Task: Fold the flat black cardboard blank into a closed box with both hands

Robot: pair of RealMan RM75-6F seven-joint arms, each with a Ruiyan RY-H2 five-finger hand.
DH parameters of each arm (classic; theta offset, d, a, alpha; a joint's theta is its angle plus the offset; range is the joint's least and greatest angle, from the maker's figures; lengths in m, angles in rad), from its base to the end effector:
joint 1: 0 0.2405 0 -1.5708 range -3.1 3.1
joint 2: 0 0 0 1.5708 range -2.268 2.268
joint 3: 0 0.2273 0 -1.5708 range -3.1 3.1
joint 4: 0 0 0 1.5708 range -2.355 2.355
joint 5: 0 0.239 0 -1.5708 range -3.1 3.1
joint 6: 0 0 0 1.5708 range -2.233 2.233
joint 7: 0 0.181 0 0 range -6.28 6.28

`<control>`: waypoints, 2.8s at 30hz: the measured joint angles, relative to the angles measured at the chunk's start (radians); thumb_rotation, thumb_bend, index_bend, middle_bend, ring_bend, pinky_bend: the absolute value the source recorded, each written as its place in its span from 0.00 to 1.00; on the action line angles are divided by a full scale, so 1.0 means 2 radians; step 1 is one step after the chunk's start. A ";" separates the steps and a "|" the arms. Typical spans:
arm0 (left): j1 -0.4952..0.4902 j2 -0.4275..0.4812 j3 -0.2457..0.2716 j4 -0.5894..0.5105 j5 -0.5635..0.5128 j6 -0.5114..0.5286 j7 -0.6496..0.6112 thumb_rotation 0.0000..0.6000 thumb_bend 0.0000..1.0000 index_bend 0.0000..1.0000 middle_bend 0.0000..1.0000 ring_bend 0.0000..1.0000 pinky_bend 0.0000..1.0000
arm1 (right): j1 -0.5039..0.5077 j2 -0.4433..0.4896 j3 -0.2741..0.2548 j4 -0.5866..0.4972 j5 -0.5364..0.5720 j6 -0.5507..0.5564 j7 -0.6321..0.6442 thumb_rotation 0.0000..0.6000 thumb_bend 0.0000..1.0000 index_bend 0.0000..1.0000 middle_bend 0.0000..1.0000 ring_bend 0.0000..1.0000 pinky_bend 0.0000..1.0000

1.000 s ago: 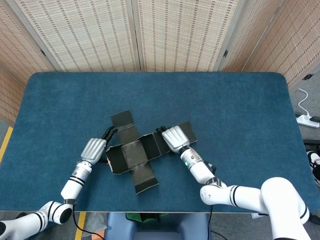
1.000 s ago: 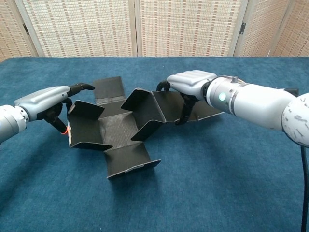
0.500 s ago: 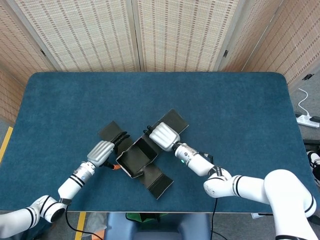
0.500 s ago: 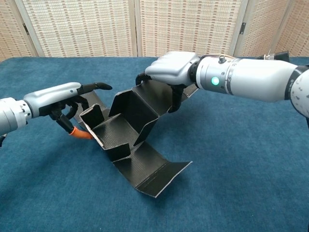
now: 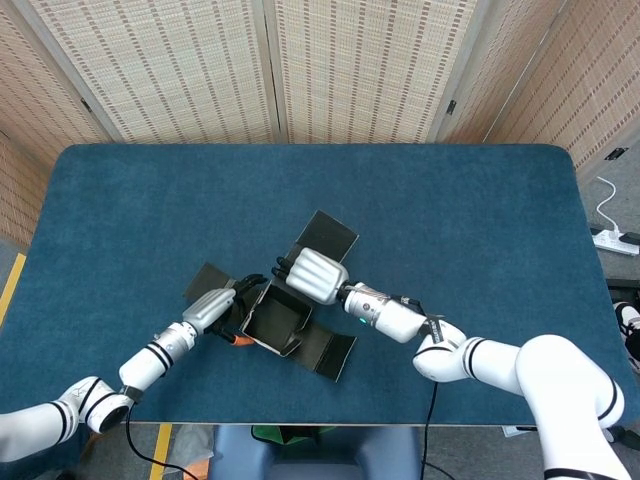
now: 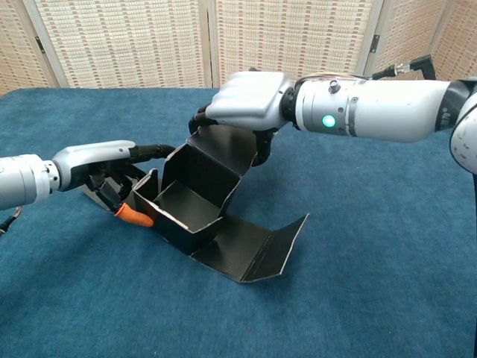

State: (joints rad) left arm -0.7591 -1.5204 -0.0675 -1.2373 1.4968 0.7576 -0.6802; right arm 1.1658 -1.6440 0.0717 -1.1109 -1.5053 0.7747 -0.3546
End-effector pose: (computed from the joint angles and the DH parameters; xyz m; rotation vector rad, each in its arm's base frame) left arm -0.1699 0.3641 -0.0790 -1.8825 -1.6193 -1.0711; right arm -0.0100 -0.4026 -0.1043 2.3343 0.0291 0.8045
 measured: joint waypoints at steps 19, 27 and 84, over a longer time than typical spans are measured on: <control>-0.006 -0.035 0.024 0.050 0.011 0.005 -0.161 1.00 0.18 0.29 0.29 0.61 0.74 | 0.007 -0.044 0.007 0.050 -0.023 0.018 0.028 1.00 0.21 0.00 0.00 0.68 1.00; -0.001 -0.035 0.025 0.051 0.004 0.011 -0.157 1.00 0.18 0.31 0.31 0.61 0.74 | -0.003 -0.031 0.019 0.016 0.000 0.012 0.001 1.00 0.11 0.00 0.00 0.64 1.00; -0.036 0.145 0.072 -0.076 0.092 0.102 -0.680 1.00 0.19 0.28 0.28 0.61 0.75 | -0.128 -0.149 0.142 0.058 -0.046 0.378 0.302 1.00 0.00 0.00 0.01 0.68 1.00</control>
State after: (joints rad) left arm -0.8309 -1.2299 0.0763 -1.3889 1.6800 0.9611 -2.0402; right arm 0.9098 -1.9424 0.3566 -0.9949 -1.5970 1.5310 0.2487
